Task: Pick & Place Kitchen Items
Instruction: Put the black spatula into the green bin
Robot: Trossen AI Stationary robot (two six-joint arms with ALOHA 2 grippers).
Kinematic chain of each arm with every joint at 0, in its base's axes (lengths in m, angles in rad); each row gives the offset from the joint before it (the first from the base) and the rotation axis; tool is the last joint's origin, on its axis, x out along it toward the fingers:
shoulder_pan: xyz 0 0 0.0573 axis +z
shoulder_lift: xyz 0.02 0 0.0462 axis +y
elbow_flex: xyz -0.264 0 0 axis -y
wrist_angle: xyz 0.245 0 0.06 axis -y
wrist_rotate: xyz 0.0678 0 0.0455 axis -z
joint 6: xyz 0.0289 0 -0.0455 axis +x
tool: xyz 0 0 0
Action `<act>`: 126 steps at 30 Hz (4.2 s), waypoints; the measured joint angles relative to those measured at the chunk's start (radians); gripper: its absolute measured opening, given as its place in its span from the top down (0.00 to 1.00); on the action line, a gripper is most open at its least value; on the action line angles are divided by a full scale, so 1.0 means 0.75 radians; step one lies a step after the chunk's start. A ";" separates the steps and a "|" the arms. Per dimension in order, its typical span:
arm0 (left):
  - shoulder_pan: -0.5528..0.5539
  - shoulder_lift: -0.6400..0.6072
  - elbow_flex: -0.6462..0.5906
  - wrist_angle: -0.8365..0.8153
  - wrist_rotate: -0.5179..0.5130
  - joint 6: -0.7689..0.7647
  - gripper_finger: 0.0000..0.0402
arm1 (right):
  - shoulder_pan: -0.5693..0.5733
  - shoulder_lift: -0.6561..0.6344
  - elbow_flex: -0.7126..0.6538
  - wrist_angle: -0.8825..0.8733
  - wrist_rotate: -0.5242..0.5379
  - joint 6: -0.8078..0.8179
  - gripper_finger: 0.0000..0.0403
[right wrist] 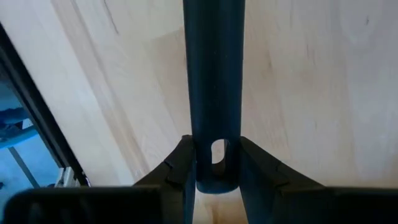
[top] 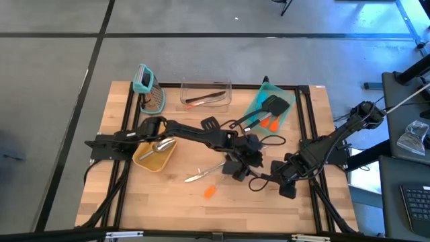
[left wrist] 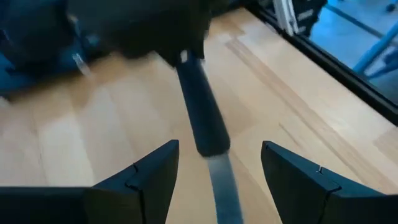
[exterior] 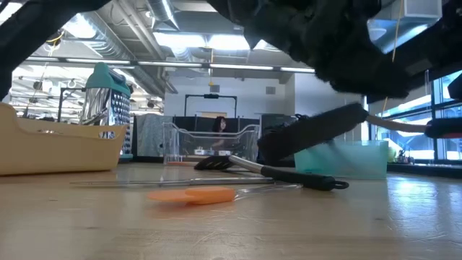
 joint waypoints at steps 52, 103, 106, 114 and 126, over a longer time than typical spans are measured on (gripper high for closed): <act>0.016 0.105 0.055 -0.061 -0.093 -0.102 0.44 | -0.218 0.089 0.116 -0.076 0.167 -0.155 0.78; 0.001 0.157 0.004 -0.464 -0.195 -0.017 0.44 | -0.240 0.075 0.178 -0.055 0.210 -0.187 0.79; -0.008 0.157 0.004 -0.469 -0.202 -0.021 0.53 | -0.238 0.077 0.206 -0.072 0.213 -0.197 0.79; -0.008 0.139 0.001 -0.455 -0.234 -0.014 0.93 | -0.238 0.077 0.215 -0.084 0.202 -0.203 0.79; -0.056 0.000 -0.006 -0.560 -0.347 -0.065 0.93 | -0.214 0.073 0.370 -0.133 0.155 -0.358 0.58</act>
